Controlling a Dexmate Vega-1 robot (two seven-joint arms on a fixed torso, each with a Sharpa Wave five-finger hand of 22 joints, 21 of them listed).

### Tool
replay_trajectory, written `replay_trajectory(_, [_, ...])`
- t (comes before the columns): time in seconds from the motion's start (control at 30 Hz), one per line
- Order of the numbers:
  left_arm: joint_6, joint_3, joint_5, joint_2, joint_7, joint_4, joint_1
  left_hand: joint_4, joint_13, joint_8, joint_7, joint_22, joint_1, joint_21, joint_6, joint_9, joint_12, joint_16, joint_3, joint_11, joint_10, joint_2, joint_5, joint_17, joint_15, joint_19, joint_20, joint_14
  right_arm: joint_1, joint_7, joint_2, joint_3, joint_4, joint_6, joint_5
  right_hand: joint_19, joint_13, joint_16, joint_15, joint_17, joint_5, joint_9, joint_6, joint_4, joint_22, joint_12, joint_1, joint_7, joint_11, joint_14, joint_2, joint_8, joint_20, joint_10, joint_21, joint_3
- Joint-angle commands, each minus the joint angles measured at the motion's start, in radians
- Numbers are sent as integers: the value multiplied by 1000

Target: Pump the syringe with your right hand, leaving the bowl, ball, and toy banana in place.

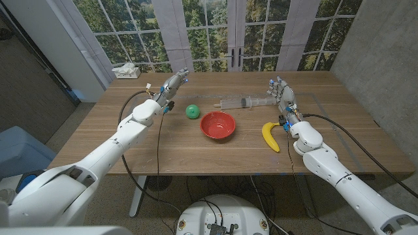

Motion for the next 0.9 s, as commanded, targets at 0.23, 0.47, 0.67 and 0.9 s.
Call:
replay_trajectory(0.23, [61,59,112,3,27,-37,-63,-40,3,15,1,3,27,-7,63,3,16,9,2,5,54,3,-11,1,1,34,12,29,-16,-7,-1,14,-5,21,-4,28,-1,0,6,-8,-5,4,14,-29,5,0,30,8,5,21,23,11,0,24,-12,7])
replay_trajectory(0.47, [83,74,122,0,4,-40,-82,-72,4,19,14,3,43,-19,110,4,23,10,3,10,103,5,-18,1,-2,45,16,54,-29,-10,-3,20,-13,32,-7,40,-1,-1,7,-11,-8,5,19,-37,6,-1,37,10,7,26,24,11,4,28,-16,8])
replay_trajectory(0.67, [95,87,151,-4,15,-47,-94,-92,4,17,19,3,52,-26,128,4,22,13,2,5,123,5,-21,1,-5,52,26,80,-51,-13,-12,29,-36,37,-4,47,-1,-2,9,-12,-9,5,24,-41,6,-2,41,9,8,27,25,12,7,32,-20,7])
replay_trajectory(0.9, [120,103,178,-3,15,-58,-108,-103,4,13,10,4,66,-31,133,4,19,13,11,-1,130,24,-19,1,-1,60,44,95,-71,-26,-16,35,-56,43,-13,50,-1,-2,9,-13,-11,5,24,-44,6,-3,43,10,7,28,26,11,8,33,-25,7])
